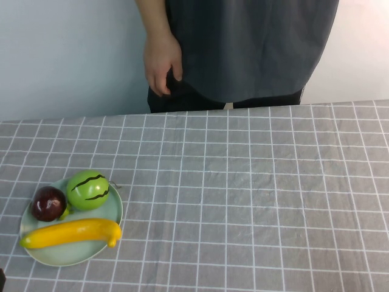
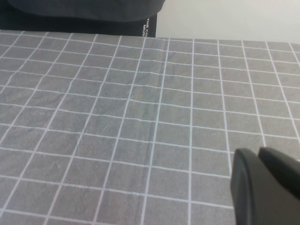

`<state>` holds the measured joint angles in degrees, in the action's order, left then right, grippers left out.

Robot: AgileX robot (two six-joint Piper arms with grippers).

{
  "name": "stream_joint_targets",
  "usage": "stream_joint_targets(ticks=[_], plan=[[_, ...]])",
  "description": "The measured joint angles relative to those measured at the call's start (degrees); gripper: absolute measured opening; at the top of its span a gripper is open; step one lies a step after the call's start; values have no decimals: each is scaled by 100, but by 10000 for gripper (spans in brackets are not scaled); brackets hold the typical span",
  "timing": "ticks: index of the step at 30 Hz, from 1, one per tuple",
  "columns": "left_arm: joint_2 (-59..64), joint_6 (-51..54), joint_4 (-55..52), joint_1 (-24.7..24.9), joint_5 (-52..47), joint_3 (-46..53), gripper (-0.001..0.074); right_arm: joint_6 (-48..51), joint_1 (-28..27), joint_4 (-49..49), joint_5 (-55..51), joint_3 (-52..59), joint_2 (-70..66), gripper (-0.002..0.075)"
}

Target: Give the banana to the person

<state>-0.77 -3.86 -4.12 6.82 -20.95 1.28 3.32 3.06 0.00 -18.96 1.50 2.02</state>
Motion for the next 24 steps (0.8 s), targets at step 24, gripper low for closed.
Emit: stream_joint_targets(ticks=[24], plan=[[0, -1497, 2524, 0, 988, 10, -4, 0, 0, 0, 0, 0, 0, -6]])
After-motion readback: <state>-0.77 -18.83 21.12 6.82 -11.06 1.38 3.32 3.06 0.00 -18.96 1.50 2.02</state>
